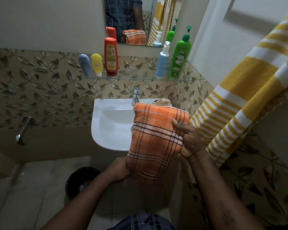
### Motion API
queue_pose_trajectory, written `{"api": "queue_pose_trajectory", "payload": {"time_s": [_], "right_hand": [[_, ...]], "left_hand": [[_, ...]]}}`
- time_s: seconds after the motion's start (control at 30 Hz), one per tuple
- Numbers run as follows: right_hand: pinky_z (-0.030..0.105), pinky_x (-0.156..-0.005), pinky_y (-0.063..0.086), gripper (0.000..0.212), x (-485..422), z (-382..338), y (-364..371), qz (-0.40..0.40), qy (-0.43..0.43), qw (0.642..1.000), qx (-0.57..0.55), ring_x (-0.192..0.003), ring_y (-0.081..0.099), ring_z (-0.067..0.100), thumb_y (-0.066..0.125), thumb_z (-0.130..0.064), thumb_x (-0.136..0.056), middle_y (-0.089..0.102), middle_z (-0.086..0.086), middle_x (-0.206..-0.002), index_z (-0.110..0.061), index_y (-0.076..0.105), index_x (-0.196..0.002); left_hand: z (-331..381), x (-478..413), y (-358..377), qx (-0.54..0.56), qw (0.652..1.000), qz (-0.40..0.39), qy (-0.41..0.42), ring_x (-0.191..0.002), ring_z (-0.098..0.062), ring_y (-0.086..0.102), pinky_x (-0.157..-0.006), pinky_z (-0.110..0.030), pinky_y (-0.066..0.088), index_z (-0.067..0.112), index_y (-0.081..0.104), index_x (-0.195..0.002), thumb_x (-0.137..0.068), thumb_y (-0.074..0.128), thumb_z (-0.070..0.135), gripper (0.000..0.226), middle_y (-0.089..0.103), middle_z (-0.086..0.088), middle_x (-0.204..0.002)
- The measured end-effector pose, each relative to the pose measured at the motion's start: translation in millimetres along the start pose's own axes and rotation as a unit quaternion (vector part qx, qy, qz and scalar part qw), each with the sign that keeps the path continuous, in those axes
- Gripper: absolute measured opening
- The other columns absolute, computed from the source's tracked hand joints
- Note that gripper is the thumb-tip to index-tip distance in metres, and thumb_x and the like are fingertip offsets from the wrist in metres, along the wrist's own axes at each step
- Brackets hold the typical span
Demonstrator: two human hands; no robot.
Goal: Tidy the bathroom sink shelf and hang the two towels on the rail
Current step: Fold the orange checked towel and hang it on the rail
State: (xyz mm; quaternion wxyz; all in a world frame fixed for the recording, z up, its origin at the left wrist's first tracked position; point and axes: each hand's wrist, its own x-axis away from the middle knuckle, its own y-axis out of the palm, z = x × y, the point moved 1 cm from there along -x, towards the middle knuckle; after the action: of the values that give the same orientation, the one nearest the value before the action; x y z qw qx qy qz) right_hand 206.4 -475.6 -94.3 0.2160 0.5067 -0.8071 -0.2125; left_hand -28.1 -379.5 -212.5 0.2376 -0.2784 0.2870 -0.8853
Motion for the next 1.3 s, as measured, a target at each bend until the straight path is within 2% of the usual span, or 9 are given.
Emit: {"api": "queue_pose_trajectory", "payload": {"time_s": [0.2,0.27,0.37,0.47,0.57,0.67,0.77,1.03,1.3], "right_hand": [[0.055,-0.105,0.054,0.057,4,-11,-1,-0.014,-0.013,1.000,-0.004,-0.108,0.066,0.044,0.082,-0.017,-0.081,0.064,0.038,-0.112,0.015,0.061,-0.124],[0.057,-0.105,0.053,0.053,3,-13,-6,-0.006,-0.018,1.000,0.010,-0.105,0.066,0.044,0.080,-0.015,-0.082,0.063,0.038,-0.108,0.014,0.062,-0.123],[0.067,-0.108,0.040,0.064,5,-13,-5,0.017,-0.020,0.999,0.035,-0.107,0.051,0.049,0.087,-0.018,-0.076,0.048,0.035,-0.110,0.010,0.056,-0.125],[0.060,-0.098,0.046,0.064,5,-10,-8,0.025,-0.009,0.999,0.047,-0.102,0.052,0.049,0.088,-0.016,-0.073,0.048,0.035,-0.110,0.010,0.057,-0.123],[0.050,-0.094,0.061,0.058,11,-10,-6,-0.015,-0.007,0.999,0.048,-0.102,0.072,0.041,0.072,-0.007,-0.083,0.064,0.034,-0.121,0.017,0.056,-0.134],[0.054,-0.101,0.057,0.052,12,-13,-5,-0.025,-0.015,0.998,0.060,-0.114,0.068,0.045,0.064,-0.002,-0.088,0.064,0.037,-0.128,0.014,0.056,-0.136],[0.072,-0.115,0.035,0.053,14,-15,-11,-0.017,-0.013,0.997,0.079,-0.126,0.052,0.056,0.067,-0.008,-0.090,0.050,0.046,-0.140,0.013,0.056,-0.137],[0.070,-0.113,0.040,0.088,43,47,-44,-0.033,0.015,0.993,0.113,-0.123,0.061,0.048,0.097,-0.022,-0.067,0.060,0.036,-0.137,0.010,0.056,-0.138],[0.046,-0.090,0.056,0.057,56,70,-52,0.036,-0.021,0.992,0.122,-0.100,0.067,0.041,0.086,-0.027,-0.081,0.070,0.029,-0.118,0.003,0.067,-0.126]], "left_hand": [[-30,-10,-1,-0.125,0.988,-0.062,-0.061,-0.119,-0.027,0.068,-0.093,-0.030,0.051,0.022,0.076,-0.110,-0.095,0.067,0.020,0.017,0.075,-0.007,-0.123],[-32,-14,-17,0.060,0.993,0.062,-0.082,-0.111,-0.026,0.072,-0.097,-0.035,0.055,0.028,0.075,-0.092,-0.092,0.063,0.001,0.030,0.078,-0.005,-0.111],[6,-6,-54,0.408,0.887,0.214,-0.020,-0.104,-0.033,0.075,-0.107,-0.052,0.053,0.014,0.078,-0.095,-0.092,0.042,-0.013,0.045,0.080,-0.017,-0.108],[71,13,-90,0.532,0.832,0.114,0.107,-0.099,-0.022,0.077,-0.107,-0.046,0.053,0.016,0.084,-0.091,-0.109,0.035,0.020,0.053,0.081,-0.007,-0.099],[107,21,-106,0.462,0.870,-0.036,0.166,-0.103,-0.016,0.075,-0.092,-0.033,0.059,0.029,0.085,-0.100,-0.088,0.064,0.069,0.047,0.080,0.001,-0.105],[116,8,-103,0.475,0.859,-0.096,0.162,-0.115,-0.029,0.073,-0.094,-0.038,0.061,0.016,0.077,-0.120,-0.073,0.090,0.047,0.058,0.077,-0.011,-0.120],[121,0,-96,0.477,0.868,-0.018,0.139,-0.111,-0.038,0.073,-0.099,-0.050,0.060,0.003,0.071,-0.119,-0.084,0.084,0.016,0.039,0.076,-0.020,-0.116],[140,-1,-82,0.466,0.871,0.106,0.112,-0.100,-0.035,0.078,-0.097,-0.053,0.060,0.004,0.076,-0.110,-0.093,0.077,0.018,0.022,0.080,-0.016,-0.106],[142,2,-95,0.470,0.855,0.188,0.108,-0.096,-0.036,0.079,-0.091,-0.057,0.063,0.006,0.077,-0.109,-0.099,0.072,0.027,0.024,0.080,-0.017,-0.102]]}}
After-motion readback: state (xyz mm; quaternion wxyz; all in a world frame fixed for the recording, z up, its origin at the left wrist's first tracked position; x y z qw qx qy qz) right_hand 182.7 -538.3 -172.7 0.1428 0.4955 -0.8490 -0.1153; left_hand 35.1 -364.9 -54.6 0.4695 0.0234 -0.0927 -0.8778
